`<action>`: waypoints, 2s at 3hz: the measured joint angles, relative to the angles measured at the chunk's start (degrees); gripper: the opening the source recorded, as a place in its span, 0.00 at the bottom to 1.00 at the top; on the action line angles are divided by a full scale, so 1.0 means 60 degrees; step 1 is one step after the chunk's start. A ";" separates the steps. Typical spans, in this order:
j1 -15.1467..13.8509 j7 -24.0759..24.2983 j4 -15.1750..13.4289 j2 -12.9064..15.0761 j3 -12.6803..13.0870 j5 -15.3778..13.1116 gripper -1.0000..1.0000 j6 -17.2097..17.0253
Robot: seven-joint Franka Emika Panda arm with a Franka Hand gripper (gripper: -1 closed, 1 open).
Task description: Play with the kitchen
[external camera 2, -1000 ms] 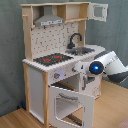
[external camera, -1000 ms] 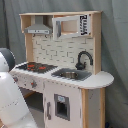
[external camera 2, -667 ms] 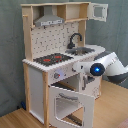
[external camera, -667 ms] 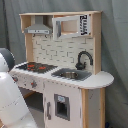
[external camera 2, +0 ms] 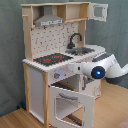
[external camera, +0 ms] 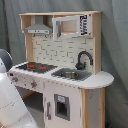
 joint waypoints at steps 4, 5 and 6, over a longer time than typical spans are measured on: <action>-0.1007 -0.0393 0.0006 -0.1567 0.0028 -0.1928 1.00 0.3419; -0.1271 -0.0344 0.0056 -0.1955 0.0001 -0.2329 1.00 0.4171; -0.1417 -0.0056 0.0212 -0.2193 -0.0172 -0.2990 1.00 0.4829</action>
